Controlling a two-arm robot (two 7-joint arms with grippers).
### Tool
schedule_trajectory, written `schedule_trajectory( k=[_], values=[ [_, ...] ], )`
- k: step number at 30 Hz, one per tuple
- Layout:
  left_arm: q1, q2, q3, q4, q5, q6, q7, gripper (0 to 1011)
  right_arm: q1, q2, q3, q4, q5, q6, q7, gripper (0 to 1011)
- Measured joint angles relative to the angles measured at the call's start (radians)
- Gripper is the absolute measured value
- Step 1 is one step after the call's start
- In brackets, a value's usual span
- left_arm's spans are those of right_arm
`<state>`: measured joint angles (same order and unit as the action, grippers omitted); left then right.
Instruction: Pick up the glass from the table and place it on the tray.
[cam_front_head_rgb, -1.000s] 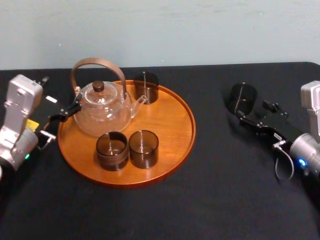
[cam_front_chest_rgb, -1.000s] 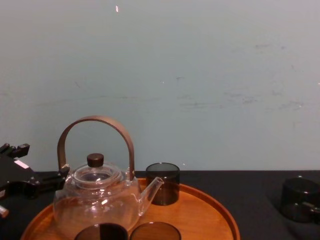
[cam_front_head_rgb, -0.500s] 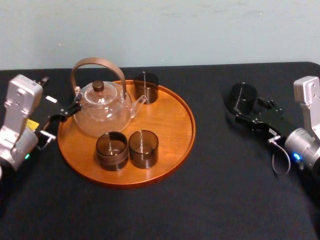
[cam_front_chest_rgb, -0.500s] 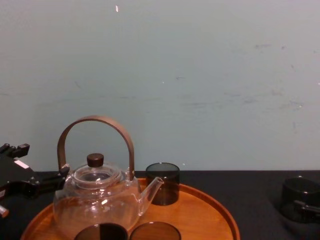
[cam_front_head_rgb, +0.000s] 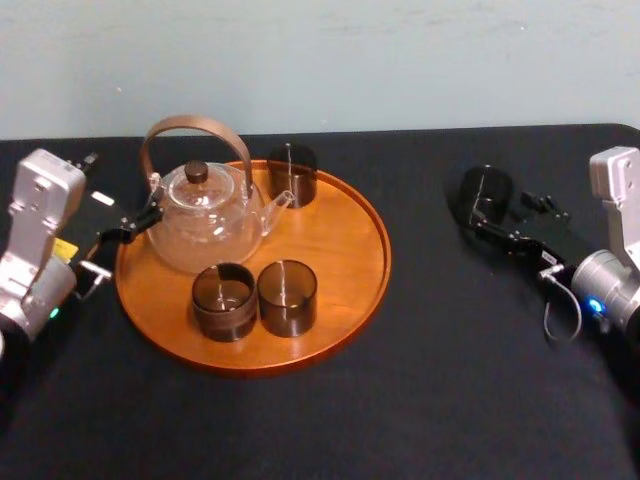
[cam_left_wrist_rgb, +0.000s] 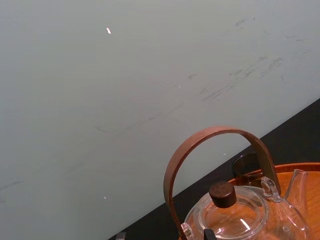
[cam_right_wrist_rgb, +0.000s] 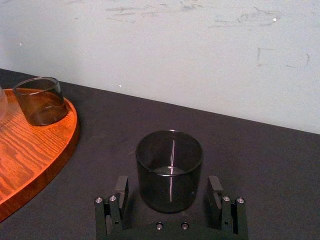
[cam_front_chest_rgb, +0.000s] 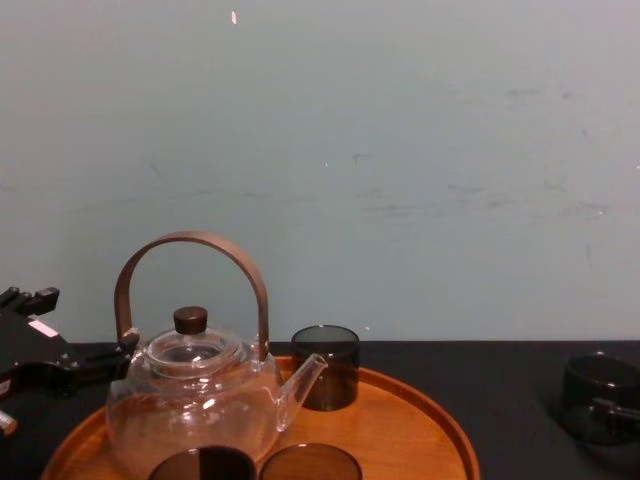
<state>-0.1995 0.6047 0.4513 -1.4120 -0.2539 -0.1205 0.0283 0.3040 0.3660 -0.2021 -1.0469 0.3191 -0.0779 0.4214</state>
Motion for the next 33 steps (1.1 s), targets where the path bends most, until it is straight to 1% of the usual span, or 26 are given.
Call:
schedule_trajectory(
  k=[5,11,15,21,27,28,33],
  values=[
    [0.000,0.000,0.000,0.000,0.000,0.000,0.000,1010,0.017,-0.005,0.001,0.025,-0.003,-0.004,0.001,1003],
    [0.000,0.000,0.000,0.000,0.000,0.000,0.000,1009,0.061,-0.020,-0.007,0.085,-0.016,-0.012,0.009,1002],
    [0.000,0.000,0.000,0.000,0.000,0.000,0.000,1010,0.083,-0.026,-0.014,0.111,-0.023,-0.014,0.016,1002],
    [0.000,0.000,0.000,0.000,0.000,0.000,0.000,1010,0.138,-0.046,-0.026,0.180,-0.037,-0.028,0.031,1002],
    [0.000,0.000,0.000,0.000,0.000,0.000,0.000,1009,0.174,-0.061,-0.035,0.231,-0.045,-0.041,0.044,1002],
    [0.000,0.000,0.000,0.000,0.000,0.000,0.000,1010,0.185,-0.065,-0.037,0.249,-0.048,-0.046,0.049,1002],
    [0.000,0.000,0.000,0.000,0.000,0.000,0.000,1010,0.217,-0.076,-0.041,0.299,-0.053,-0.062,0.058,1002]
  ],
)
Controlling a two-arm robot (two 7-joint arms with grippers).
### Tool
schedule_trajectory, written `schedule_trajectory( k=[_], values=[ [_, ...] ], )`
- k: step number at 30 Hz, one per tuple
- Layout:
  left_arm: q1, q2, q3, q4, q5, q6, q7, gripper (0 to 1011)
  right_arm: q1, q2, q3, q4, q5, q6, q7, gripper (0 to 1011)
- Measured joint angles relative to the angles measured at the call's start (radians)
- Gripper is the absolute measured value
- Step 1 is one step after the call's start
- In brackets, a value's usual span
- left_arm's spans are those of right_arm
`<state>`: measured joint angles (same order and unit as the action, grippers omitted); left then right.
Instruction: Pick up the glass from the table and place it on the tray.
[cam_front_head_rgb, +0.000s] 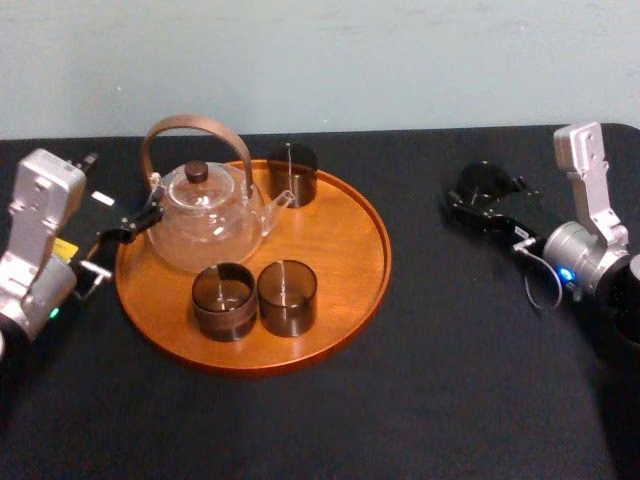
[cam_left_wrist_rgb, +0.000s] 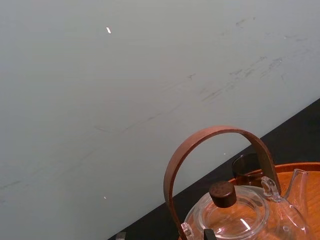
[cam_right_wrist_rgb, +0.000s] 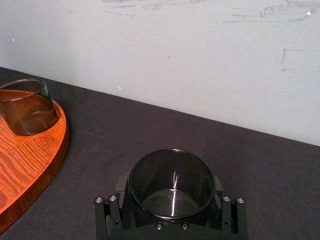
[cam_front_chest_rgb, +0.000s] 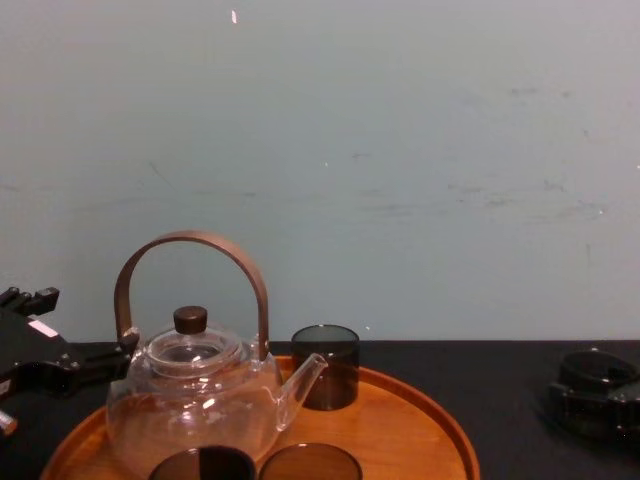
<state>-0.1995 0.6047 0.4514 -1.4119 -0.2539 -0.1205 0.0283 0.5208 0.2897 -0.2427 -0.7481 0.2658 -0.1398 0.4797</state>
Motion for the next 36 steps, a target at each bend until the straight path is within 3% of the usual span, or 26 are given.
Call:
schedule_trajectory(
  k=[12,17,25,30,36],
  values=[
    [0.000,0.000,0.000,0.000,0.000,0.000,0.000,1009,0.012,-0.003,-0.002,0.018,-0.002,-0.006,0.009,1002],
    [0.000,0.000,0.000,0.000,0.000,0.000,0.000,1010,0.010,-0.003,-0.001,0.015,-0.002,-0.005,0.007,912],
    [0.000,0.000,0.000,0.000,0.000,0.000,0.000,1009,0.004,-0.002,0.003,0.006,0.005,-0.003,0.015,905],
    [0.000,0.000,0.000,0.000,0.000,0.000,0.000,1010,-0.014,0.002,0.003,-0.036,0.010,0.011,0.028,905],
    [0.000,0.000,0.000,0.000,0.000,0.000,0.000,1010,-0.056,0.013,-0.015,-0.144,0.010,0.043,0.030,905]
  ],
)
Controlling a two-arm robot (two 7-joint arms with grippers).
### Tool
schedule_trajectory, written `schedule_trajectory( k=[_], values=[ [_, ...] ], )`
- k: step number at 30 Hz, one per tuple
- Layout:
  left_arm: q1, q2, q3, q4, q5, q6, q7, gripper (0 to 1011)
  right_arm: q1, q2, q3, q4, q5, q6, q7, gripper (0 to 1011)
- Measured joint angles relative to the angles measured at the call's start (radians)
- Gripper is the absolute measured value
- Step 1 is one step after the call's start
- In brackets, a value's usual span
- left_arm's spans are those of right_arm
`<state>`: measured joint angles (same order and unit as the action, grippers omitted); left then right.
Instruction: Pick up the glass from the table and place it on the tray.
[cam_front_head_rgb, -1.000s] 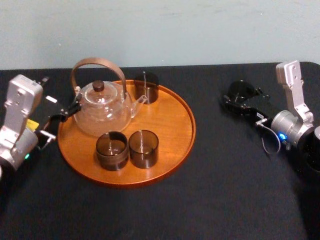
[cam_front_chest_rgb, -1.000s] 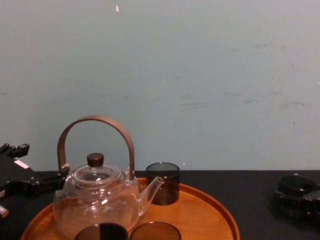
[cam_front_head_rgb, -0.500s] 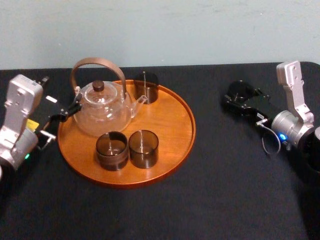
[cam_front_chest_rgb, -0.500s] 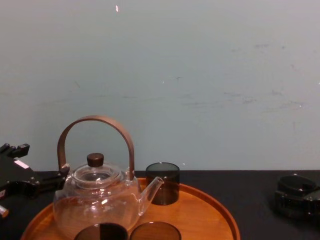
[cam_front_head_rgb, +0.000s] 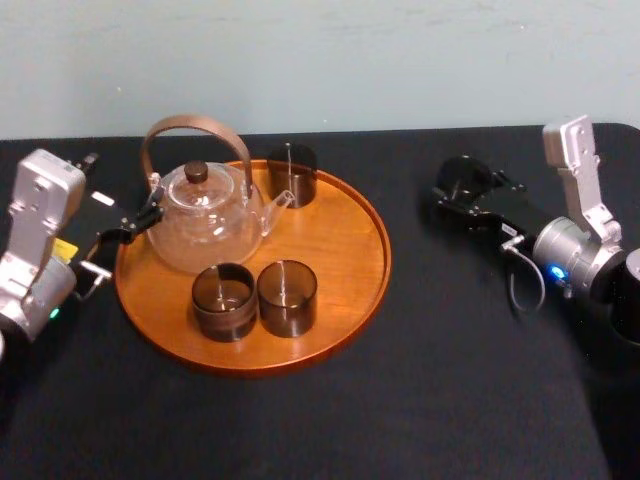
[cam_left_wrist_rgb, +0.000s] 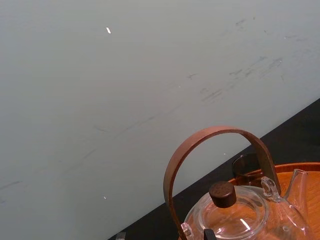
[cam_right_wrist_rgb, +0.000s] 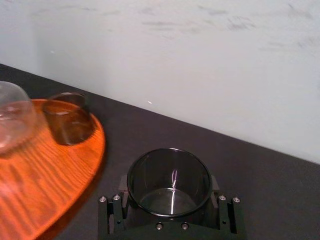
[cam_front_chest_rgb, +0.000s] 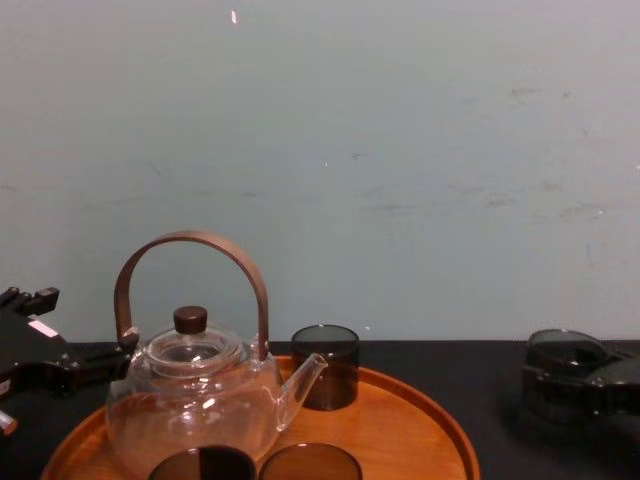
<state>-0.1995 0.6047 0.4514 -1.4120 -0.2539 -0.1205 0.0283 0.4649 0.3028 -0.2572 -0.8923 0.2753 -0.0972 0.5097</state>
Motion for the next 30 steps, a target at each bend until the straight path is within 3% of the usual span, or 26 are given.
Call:
schedule_trajectory(
  k=[6,13,22,30],
  values=[
    [0.000,0.000,0.000,0.000,0.000,0.000,0.000,1009,-0.030,0.003,-0.033,-0.094,-0.003,0.019,0.002,905],
    [0.000,0.000,0.000,0.000,0.000,0.000,0.000,1009,-0.033,-0.007,-0.069,-0.124,-0.007,0.012,0.012,905],
    [0.000,0.000,0.000,0.000,0.000,0.000,0.000,1010,-0.016,-0.033,-0.113,-0.113,-0.008,-0.014,0.029,905],
    [0.000,0.000,0.000,0.000,0.000,0.000,0.000,1010,0.015,-0.063,-0.150,-0.059,-0.008,-0.049,0.053,905]
  ],
)
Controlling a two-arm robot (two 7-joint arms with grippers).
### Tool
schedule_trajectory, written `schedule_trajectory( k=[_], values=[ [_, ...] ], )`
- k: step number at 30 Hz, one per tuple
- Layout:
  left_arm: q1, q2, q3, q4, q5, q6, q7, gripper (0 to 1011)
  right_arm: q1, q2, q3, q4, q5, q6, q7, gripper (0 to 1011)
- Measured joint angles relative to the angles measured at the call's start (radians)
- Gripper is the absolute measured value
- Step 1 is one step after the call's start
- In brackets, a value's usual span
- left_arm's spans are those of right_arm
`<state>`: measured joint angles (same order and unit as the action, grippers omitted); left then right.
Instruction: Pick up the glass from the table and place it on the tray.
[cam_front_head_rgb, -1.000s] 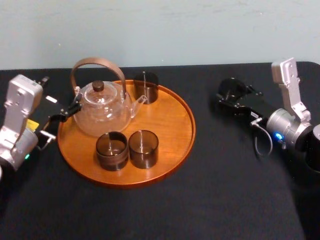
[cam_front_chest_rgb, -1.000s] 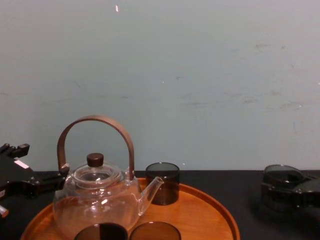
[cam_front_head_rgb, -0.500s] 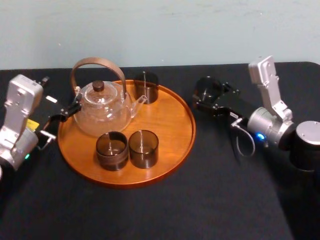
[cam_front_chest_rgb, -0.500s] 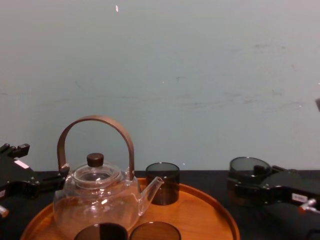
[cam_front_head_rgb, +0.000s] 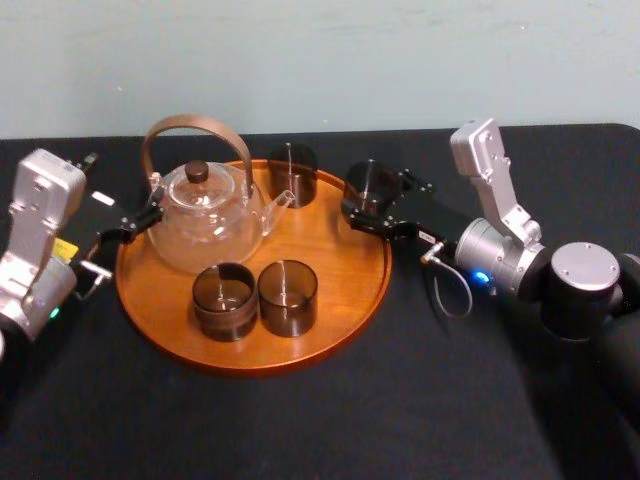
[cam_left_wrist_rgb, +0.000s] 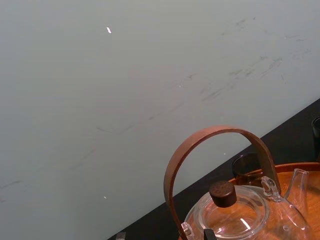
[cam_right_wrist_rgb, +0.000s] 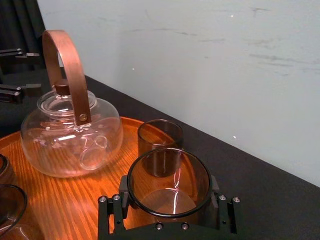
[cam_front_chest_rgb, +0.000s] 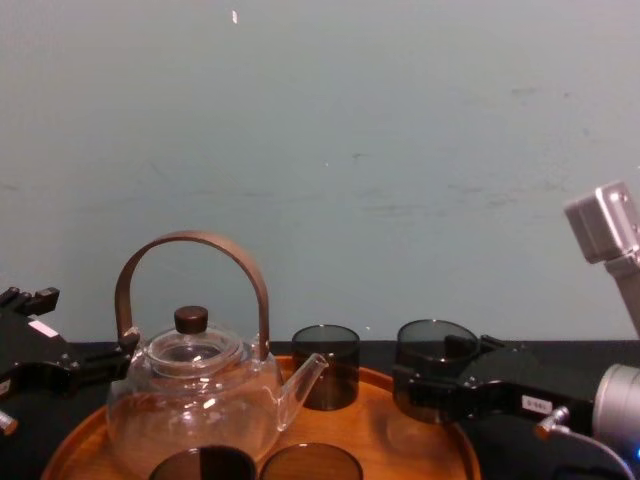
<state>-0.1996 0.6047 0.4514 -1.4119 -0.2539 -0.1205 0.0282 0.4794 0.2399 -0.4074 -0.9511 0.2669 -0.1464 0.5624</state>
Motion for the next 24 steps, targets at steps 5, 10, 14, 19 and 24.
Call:
schedule_trajectory(
  k=[5,10,14,19,24],
  values=[
    [0.000,0.000,0.000,0.000,0.000,0.000,0.000,1009,0.014,-0.011,-0.010,0.031,0.000,-0.016,0.008,905],
    [0.000,0.000,0.000,0.000,0.000,0.000,0.000,1010,0.032,-0.027,-0.017,0.079,0.005,-0.035,0.022,905],
    [0.000,0.000,0.000,0.000,0.000,0.000,0.000,1009,0.042,-0.036,-0.021,0.104,0.008,-0.044,0.030,905],
    [0.000,0.000,0.000,0.000,0.000,0.000,0.000,1009,0.055,-0.047,-0.025,0.136,0.009,-0.057,0.038,905],
    [0.000,0.000,0.000,0.000,0.000,0.000,0.000,1010,0.067,-0.058,-0.030,0.166,0.009,-0.067,0.044,905]
  ],
)
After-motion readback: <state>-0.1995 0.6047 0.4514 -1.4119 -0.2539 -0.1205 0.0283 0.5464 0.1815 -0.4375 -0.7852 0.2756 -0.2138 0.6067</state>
